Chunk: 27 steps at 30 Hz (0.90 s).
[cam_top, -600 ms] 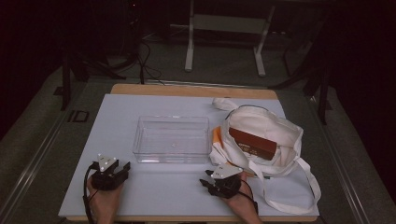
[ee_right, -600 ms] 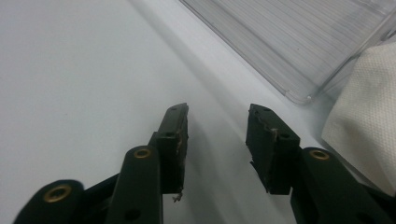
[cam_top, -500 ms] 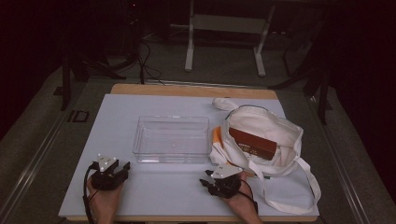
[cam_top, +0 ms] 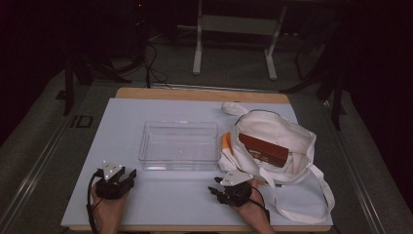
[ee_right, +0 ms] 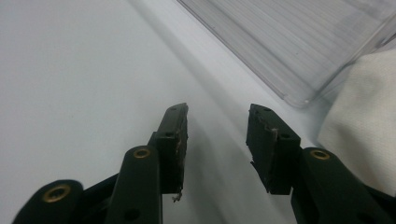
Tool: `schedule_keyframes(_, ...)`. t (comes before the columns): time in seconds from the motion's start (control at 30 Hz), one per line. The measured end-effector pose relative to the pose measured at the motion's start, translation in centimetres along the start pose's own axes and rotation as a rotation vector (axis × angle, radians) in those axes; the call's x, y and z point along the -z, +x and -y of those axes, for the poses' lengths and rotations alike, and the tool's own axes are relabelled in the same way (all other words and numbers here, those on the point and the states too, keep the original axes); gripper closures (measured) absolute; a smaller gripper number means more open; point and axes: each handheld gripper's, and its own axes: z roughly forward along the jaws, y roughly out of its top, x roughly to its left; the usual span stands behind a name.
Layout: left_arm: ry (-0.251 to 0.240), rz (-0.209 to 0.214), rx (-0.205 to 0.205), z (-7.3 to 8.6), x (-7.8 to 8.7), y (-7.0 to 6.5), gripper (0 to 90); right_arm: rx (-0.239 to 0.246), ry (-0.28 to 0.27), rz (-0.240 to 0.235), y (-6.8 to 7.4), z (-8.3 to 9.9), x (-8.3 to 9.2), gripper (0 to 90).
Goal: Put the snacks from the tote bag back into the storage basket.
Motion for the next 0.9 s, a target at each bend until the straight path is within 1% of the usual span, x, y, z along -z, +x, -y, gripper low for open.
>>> schedule_keyframes(0.23,-0.01,0.0,0.006,0.0,0.1,0.0,54.4,-0.005,-0.004,0.004,-0.2,-0.8,1.2,56.2)
schedule_keyframes(0.3,-0.008,0.002,0.005,0.0,0.1,0.0,54.0,0.002,0.002,0.004,-0.2,-1.1,1.5,56.1)
schedule_keyframes(0.33,-0.009,0.001,0.003,0.0,0.1,0.0,54.0,0.016,0.005,0.007,-0.2,-1.3,1.6,56.1)
schedule_keyframes(0.4,-0.01,0.002,0.003,0.1,0.1,0.0,54.0,0.02,0.01,0.009,-0.2,-1.4,1.8,55.9)
schedule_keyframes(0.43,-0.011,0.002,0.003,0.1,0.1,0.0,54.0,0.033,0.018,0.012,-0.3,-1.7,2.1,55.2)
schedule_keyframes(0.63,-0.013,0.007,0.007,0.1,0.1,0.1,53.3,0.041,0.029,0.017,-0.7,-2.5,2.9,53.8)
schedule_keyframes(0.77,-0.012,0.006,0.009,0.1,0.1,0.1,53.3,0.055,0.049,0.015,-0.9,-2.9,2.9,53.5)
schedule_keyframes(0.9,-0.016,0.006,0.01,0.1,0.2,0.1,53.0,0.08,0.07,0.016,-0.9,-3.2,2.9,52.7)
